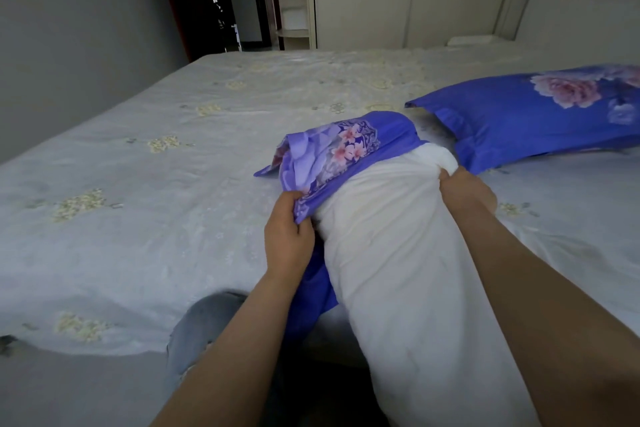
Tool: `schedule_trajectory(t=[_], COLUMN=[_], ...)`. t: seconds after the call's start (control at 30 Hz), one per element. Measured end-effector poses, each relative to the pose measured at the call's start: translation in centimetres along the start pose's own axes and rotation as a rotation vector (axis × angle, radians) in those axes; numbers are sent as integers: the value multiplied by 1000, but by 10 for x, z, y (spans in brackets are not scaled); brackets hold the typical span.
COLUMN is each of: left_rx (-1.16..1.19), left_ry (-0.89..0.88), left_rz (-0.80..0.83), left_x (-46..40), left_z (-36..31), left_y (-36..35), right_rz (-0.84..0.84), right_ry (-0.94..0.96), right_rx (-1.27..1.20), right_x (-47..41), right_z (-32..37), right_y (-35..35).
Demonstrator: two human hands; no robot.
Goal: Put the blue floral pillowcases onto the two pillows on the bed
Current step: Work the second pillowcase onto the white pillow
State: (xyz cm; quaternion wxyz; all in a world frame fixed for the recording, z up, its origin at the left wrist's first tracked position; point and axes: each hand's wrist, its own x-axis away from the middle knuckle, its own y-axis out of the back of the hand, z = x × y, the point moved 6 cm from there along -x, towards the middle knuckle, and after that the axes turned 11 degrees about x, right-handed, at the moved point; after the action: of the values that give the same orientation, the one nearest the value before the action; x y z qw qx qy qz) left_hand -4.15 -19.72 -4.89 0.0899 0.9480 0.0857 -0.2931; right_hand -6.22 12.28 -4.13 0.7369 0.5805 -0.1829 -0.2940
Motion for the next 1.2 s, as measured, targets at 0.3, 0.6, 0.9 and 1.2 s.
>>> schedule_trajectory(t=[0.3, 0.6, 0.9, 1.2], left_rx=[-59, 738, 701, 184], left_ry=[325, 650, 568, 292], left_rz=[-86, -51, -72, 125], left_x=[-25, -17, -38, -35], left_z=[59, 59, 59, 47], left_y=[15, -10, 5, -11], right_rz=[62, -101, -142, -67], right_ry=[-22, 564, 574, 559], right_rx=[-415, -93, 312, -120], right_x=[-4, 95, 116, 92], right_z=[-19, 107, 163, 132], right_y=[1, 66, -13, 14])
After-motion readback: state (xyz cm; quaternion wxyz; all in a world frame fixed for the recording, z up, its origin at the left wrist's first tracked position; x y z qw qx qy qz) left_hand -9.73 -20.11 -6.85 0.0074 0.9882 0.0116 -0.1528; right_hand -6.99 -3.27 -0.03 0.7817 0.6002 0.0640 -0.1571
